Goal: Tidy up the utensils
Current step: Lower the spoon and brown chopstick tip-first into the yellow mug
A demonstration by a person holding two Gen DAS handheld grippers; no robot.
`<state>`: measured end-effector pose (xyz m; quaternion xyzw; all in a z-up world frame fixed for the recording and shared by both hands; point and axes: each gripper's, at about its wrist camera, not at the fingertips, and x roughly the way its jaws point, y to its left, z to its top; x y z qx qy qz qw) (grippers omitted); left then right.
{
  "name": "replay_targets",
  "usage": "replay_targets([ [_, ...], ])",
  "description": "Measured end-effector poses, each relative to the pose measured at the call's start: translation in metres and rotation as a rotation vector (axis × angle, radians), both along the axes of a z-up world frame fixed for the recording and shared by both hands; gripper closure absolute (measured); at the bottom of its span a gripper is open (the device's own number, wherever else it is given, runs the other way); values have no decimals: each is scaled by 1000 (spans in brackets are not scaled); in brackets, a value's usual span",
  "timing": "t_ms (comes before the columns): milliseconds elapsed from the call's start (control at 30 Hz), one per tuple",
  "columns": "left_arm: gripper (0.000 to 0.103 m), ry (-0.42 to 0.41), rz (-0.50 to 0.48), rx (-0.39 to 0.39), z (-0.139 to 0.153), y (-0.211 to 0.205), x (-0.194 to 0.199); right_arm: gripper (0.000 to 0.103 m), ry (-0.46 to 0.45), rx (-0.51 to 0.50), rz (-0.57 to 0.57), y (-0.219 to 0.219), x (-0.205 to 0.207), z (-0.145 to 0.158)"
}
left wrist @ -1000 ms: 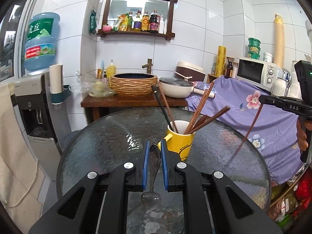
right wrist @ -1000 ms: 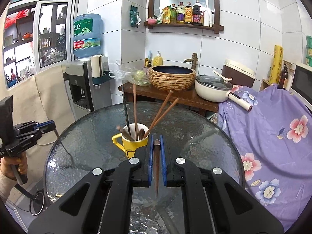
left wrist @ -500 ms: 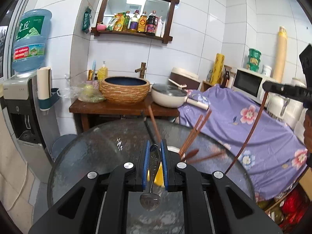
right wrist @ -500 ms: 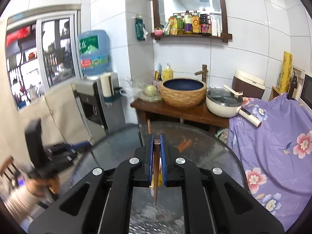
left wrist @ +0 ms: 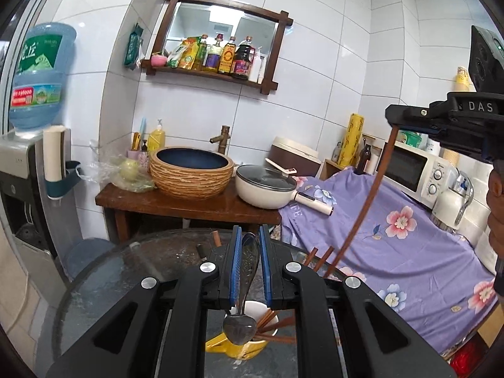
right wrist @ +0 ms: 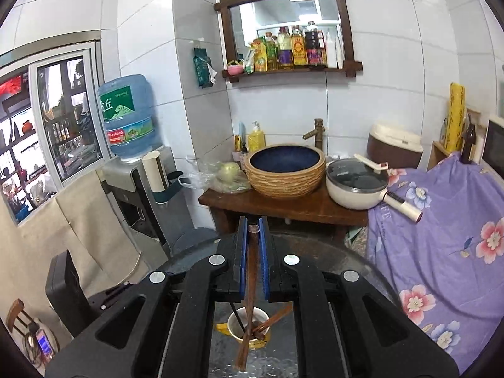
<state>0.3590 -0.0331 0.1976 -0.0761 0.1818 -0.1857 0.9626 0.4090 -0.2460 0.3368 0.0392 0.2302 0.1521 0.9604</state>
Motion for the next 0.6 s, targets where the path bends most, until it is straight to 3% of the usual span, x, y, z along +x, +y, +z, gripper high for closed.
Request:
replay_targets([
  [267,92,62,8,-75,-25,-1,33,95,35,12,-11,10,37,-39],
  [600,92,81,-6,-53,-55,-9,47,95,65,-39,-2,26,56,-91],
])
